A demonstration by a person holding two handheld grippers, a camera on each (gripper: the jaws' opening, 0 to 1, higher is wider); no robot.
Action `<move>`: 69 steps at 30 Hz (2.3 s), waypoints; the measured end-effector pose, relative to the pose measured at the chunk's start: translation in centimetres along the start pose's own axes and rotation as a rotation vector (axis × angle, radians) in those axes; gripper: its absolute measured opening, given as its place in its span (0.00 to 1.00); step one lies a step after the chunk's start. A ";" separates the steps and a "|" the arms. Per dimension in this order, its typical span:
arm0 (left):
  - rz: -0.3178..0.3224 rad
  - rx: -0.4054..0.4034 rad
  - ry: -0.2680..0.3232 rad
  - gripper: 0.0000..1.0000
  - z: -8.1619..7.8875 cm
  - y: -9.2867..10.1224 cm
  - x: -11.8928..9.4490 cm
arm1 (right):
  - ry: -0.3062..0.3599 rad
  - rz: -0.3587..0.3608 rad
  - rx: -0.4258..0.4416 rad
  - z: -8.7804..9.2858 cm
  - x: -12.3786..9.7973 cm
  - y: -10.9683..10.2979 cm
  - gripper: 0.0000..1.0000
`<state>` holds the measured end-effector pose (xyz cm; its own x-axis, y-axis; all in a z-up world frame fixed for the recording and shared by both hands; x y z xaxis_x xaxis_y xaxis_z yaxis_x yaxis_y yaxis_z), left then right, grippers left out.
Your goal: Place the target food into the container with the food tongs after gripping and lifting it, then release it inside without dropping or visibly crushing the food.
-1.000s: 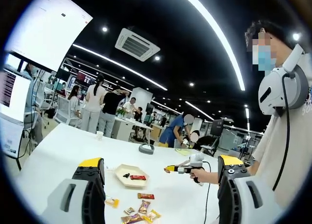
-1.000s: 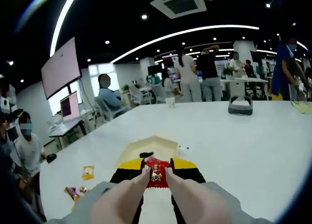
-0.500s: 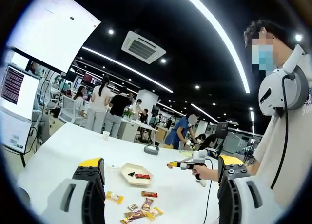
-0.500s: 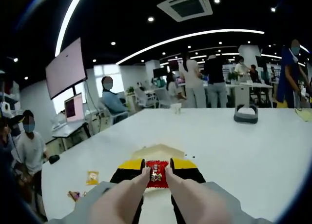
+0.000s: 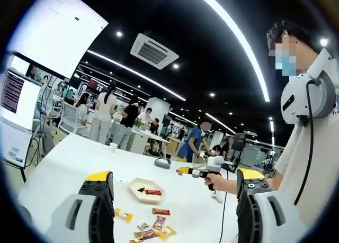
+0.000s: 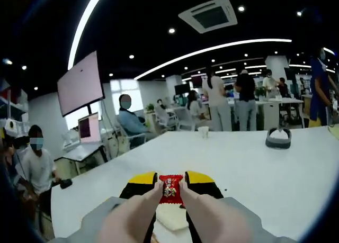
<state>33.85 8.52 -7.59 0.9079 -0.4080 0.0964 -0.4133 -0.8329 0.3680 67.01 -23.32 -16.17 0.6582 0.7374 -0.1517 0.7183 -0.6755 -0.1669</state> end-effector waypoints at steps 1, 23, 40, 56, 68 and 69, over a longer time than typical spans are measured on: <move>-0.002 0.000 0.002 0.97 0.0 0.0 0.0 | 0.001 -0.003 -0.002 -0.1 0.2 -0.1 0.19; -0.062 -0.015 0.030 0.97 0.1 -0.6 -1.7 | -0.001 -0.058 -0.020 -0.5 5.0 -2.8 0.20; -0.160 -0.030 0.047 0.97 -0.2 -1.4 -5.6 | -0.065 0.040 -0.008 2.8 7.9 -1.3 0.20; -0.220 -0.029 0.075 0.97 -1.6 -2.6 -7.3 | -0.079 0.080 0.064 3.7 9.0 -1.3 0.21; -0.203 -0.010 0.069 0.96 -2.9 -2.9 -6.6 | -0.046 0.076 0.034 2.4 9.2 -2.5 0.24; -0.200 -0.009 0.074 0.96 -2.9 -2.9 -6.6 | -0.044 0.076 0.035 2.3 9.1 -2.6 0.25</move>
<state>29.24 14.72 -6.57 0.9745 -0.2063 0.0882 -0.2244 -0.8911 0.3945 70.63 -14.88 -19.32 0.6990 0.6842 -0.2079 0.6581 -0.7293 -0.1871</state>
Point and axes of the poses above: the point that each gripper's makers call its tool centre point, and the gripper's own axes: x roughly forward along the fingers, y roughly to its right, z roughly out of its underside, the point moved 7 cm from there along -x, roughly backward along the fingers
